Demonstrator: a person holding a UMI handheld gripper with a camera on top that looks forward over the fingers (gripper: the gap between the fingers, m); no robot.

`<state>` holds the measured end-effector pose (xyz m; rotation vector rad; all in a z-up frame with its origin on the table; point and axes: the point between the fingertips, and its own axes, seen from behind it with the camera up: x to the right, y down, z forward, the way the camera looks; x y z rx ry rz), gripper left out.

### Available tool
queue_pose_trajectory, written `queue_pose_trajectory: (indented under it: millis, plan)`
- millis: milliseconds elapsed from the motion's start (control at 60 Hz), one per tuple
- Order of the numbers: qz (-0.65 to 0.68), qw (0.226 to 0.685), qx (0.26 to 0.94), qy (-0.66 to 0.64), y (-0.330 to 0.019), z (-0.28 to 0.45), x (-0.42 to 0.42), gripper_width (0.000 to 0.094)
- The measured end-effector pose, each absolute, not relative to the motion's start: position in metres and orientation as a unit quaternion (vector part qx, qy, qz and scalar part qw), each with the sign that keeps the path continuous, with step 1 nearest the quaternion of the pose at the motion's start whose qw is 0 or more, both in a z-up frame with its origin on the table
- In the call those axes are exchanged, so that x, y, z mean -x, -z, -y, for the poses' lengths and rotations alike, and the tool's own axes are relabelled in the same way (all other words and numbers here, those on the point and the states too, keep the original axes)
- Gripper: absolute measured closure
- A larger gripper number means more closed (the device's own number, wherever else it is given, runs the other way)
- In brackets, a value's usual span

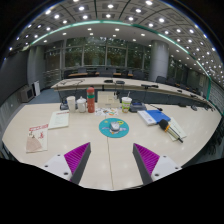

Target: Arrange mouse

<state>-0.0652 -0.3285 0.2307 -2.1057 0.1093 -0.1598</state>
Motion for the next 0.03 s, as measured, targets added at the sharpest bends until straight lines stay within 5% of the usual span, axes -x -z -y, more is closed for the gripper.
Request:
queue_pose_trajectory:
  millis: [33]
  plan:
    - [-0.044,0.491,0.867,0.067,-0.2319,0.3305,0.0653,0.0076]
